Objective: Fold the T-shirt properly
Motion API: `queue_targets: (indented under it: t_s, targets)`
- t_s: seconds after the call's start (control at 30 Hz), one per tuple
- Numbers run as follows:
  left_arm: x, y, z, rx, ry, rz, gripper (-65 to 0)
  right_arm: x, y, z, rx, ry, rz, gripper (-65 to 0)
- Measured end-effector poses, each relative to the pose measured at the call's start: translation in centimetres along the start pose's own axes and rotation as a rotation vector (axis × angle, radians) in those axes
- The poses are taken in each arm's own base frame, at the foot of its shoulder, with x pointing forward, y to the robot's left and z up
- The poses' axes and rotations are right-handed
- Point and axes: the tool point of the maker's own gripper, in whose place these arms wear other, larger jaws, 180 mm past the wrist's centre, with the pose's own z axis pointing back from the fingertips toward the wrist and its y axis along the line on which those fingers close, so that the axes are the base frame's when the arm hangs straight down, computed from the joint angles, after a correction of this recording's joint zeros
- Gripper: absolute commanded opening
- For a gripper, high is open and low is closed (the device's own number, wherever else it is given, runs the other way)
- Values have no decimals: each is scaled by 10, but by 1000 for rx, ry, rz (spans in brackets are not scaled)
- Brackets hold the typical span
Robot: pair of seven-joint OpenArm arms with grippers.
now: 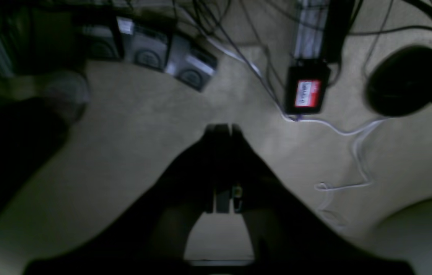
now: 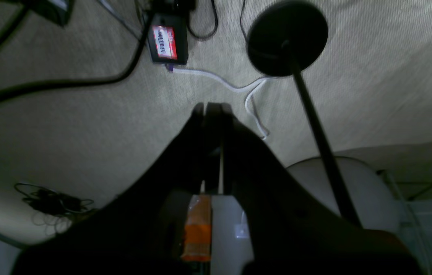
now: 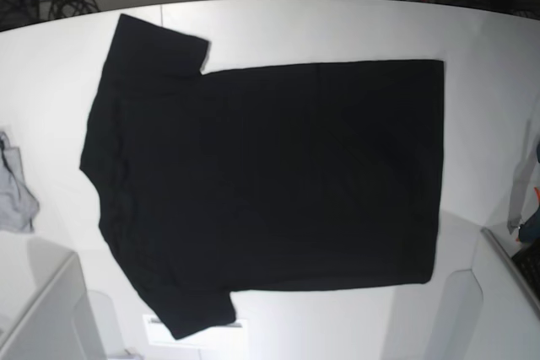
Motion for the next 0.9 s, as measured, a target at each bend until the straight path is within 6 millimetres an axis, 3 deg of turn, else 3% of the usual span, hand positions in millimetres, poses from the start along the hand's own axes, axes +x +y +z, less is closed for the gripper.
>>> queue_targets:
  t_s: [0.1, 0.23, 0.37, 0.5, 0.6, 0.77, 0.9]
  targets:
    - [-13, 29, 23, 35, -62, -32, -650, -8, -10, 6, -22, -45, -102, -650]
    - [-7, 55, 59, 63, -169, -90, -650, -16, -50, 28, -106, -136, -220, -650]
    - [2, 59, 100, 21, -261, -69, -650, -8, -92, 66, -212, -254, -307, -650]
    - [8, 77, 145, -3, -315, -53, -650, 8, -109, 108, -270, -362, -386, -650]
    - [26, 65, 176, -76, -381, -28, -650, 21, -119, 144, -298, -452, -396, -650]
    - [62, 42, 220, -149, -497, -175, -650, 69, -138, 216, -234, -678, -546, -650]
    - [116, 32, 258, -149, -684, -225, -650, 115, -132, 262, -108, -821, -584, -650]
